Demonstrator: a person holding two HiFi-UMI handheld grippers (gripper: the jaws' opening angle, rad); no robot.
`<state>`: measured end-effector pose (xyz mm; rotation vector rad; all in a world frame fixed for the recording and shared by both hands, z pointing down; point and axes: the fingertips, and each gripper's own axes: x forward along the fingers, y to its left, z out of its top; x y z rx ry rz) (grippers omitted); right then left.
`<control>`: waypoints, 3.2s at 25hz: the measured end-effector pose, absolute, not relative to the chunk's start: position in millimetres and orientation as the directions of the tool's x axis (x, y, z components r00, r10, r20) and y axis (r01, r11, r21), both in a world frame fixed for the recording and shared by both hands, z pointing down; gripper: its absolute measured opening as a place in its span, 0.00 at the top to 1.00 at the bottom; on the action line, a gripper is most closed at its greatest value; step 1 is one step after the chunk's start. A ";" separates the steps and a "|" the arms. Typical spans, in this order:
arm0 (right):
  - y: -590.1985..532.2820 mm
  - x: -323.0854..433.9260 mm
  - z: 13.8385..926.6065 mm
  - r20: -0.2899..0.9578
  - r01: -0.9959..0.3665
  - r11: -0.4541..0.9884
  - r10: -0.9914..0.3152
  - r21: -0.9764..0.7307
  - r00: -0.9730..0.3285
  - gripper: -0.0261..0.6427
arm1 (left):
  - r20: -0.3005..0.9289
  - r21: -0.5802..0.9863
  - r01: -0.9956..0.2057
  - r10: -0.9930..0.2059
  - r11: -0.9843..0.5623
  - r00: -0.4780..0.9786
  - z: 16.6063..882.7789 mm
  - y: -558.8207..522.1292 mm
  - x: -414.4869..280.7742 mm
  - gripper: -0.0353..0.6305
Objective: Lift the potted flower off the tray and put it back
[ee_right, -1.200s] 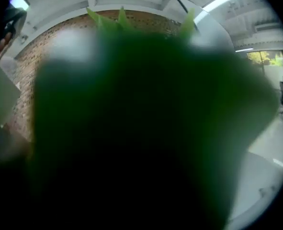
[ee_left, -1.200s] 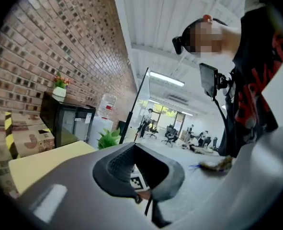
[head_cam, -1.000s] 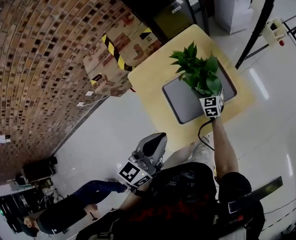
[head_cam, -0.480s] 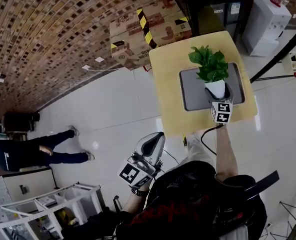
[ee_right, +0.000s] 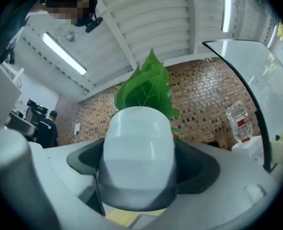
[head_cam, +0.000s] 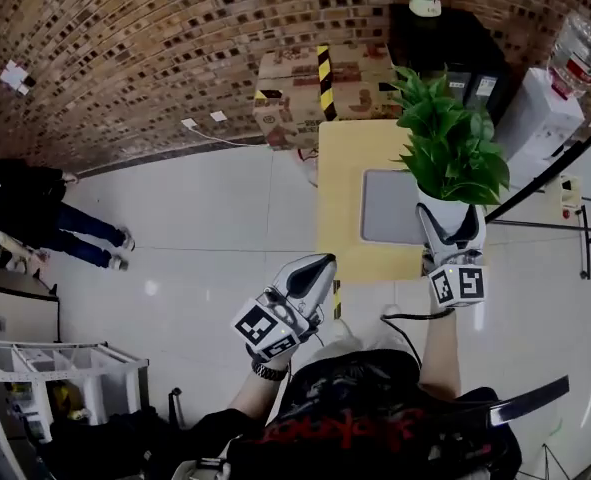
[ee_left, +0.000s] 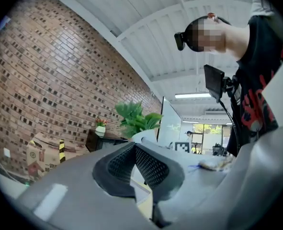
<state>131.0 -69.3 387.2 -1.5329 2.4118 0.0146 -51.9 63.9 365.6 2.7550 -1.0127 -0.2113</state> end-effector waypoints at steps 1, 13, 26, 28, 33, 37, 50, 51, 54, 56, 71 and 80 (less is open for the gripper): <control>-66.4 130.3 365.7 -0.285 -0.877 0.463 -0.864 -0.127 -0.415 0.27 | -0.067 0.229 -0.631 -0.659 -0.741 0.749 362.6 60.0 -50.3 0.96; -25.9 140.2 296.9 -0.431 -0.662 0.748 -0.616 -0.055 -0.659 0.27 | -0.243 0.344 -0.425 -0.517 -0.837 0.821 311.2 -17.3 38.5 0.96; -74.3 128.1 508.1 0.054 -0.595 0.803 -0.596 0.025 -0.801 0.27 | 0.002 0.252 -0.487 -0.503 -0.836 0.865 421.7 -81.2 112.0 0.96; -94.5 130.2 545.9 0.127 -0.645 0.762 -0.646 0.049 -0.753 0.28 | 0.137 0.142 -0.530 -0.513 -0.836 0.847 454.5 -90.0 121.3 0.96; -144.0 138.5 640.0 0.259 -0.769 0.639 -0.747 0.026 -0.612 0.29 | 0.418 0.023 -0.565 -0.505 -0.825 0.755 550.2 -113.4 141.4 0.96; -167.3 152.4 707.2 0.368 -0.822 0.569 -0.762 -0.013 -0.533 0.29 | 0.538 0.069 -0.585 -0.463 -0.808 0.704 608.5 -128.8 147.3 0.96; -154.6 172.5 781.5 0.454 -0.851 0.500 -0.728 -0.161 -0.514 0.13 | 0.416 0.288 -0.744 -0.621 -0.603 0.664 612.2 -64.4 76.7 0.96; -142.6 182.1 777.3 0.442 -0.863 0.468 -0.743 -0.192 -0.502 0.12 | 0.407 0.301 -0.747 -0.629 -0.592 0.662 611.0 -52.3 71.9 0.96; -98.6 216.8 748.1 0.402 -0.877 0.304 -0.799 -0.373 -0.448 0.22 | 0.403 0.316 -0.755 -0.639 -0.575 0.655 609.8 -15.2 54.3 0.96; -72.3 222.6 705.2 0.353 -0.854 0.290 -0.817 -0.433 -0.456 0.36 | 0.401 0.323 -0.760 -0.646 -0.564 0.650 608.9 2.9 42.6 0.96; 34.6 49.4 455.3 0.102 -0.759 0.643 -0.766 0.102 -0.635 0.84 | 0.078 0.325 -0.600 -0.611 -0.731 0.788 521.1 64.0 23.3 0.96; 96.1 81.4 443.7 0.092 -0.721 0.691 -0.722 0.055 -0.686 0.96 | 0.073 0.334 -0.603 -0.618 -0.725 0.783 525.2 106.2 38.7 0.96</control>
